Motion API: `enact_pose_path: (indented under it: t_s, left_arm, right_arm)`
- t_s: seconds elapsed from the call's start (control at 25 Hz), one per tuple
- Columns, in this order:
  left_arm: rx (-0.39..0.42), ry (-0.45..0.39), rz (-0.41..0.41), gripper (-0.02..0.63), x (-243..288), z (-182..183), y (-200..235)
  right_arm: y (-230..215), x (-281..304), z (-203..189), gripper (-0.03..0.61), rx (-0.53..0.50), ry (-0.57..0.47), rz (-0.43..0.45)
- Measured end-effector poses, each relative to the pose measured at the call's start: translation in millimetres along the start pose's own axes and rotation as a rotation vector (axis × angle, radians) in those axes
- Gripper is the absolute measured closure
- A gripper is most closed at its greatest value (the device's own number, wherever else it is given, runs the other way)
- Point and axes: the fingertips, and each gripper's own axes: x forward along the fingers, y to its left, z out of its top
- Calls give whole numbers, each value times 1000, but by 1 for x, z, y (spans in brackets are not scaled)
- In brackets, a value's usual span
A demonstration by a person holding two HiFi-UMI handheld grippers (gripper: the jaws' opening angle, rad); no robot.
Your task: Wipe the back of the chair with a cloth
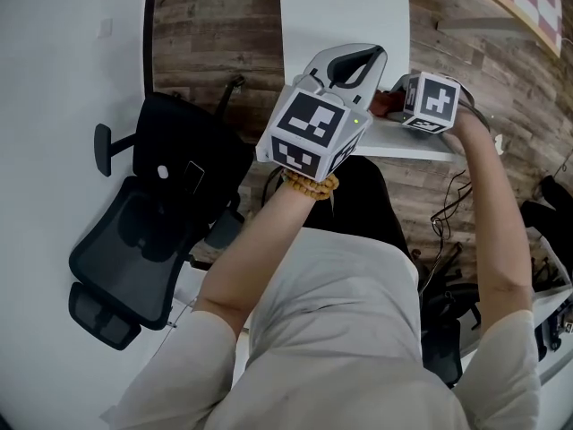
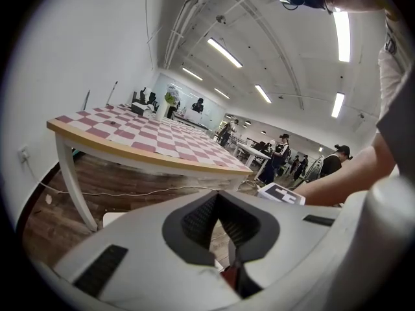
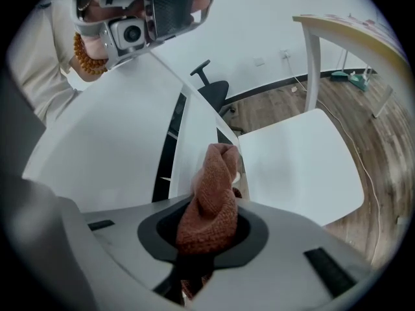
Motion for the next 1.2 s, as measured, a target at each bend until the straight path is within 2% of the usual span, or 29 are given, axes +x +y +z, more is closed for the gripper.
enact_pose_path:
  t_s: [0.2, 0.44, 0.56, 0.8, 1.2]
  left_arm:
    - [-9, -4, 8, 595, 5, 0, 4]
    - [-22, -27, 25, 595, 6, 3, 10]
    - [-20, -28, 23, 595, 5, 3, 8]
    - [-24, -36, 18, 595, 2, 5, 3]
    - [-16, -46, 12, 595, -7, 15, -12]
  right_arm:
    - [-14, 19, -8, 492, -32, 51, -12]
    - [-29, 36, -21, 492, 61, 48, -3]
    - [-27, 37, -22, 492, 65, 50, 10]
    - [-12, 21, -17, 494, 64, 37, 35]
    - [35, -40, -5, 494, -22, 0, 81]
